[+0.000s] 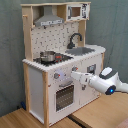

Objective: Play with the kitchen

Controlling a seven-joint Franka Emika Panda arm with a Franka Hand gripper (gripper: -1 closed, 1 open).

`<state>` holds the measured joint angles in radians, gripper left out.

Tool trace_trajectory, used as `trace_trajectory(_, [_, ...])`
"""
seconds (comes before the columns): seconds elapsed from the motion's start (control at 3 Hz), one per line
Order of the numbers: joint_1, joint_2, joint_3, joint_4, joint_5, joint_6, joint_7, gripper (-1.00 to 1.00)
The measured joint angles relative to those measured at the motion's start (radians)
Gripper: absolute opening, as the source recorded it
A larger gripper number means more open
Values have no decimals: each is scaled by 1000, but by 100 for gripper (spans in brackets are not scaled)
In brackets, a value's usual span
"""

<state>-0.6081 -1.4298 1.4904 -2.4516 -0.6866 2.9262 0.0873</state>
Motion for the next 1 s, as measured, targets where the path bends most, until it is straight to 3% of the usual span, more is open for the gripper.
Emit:
trace_trajectory(0.33, [-6,-29,-2,-53,0,24,96,100])
trace_trajectory(1.0, [-26,-53,-52,-93,1,82,290,100])
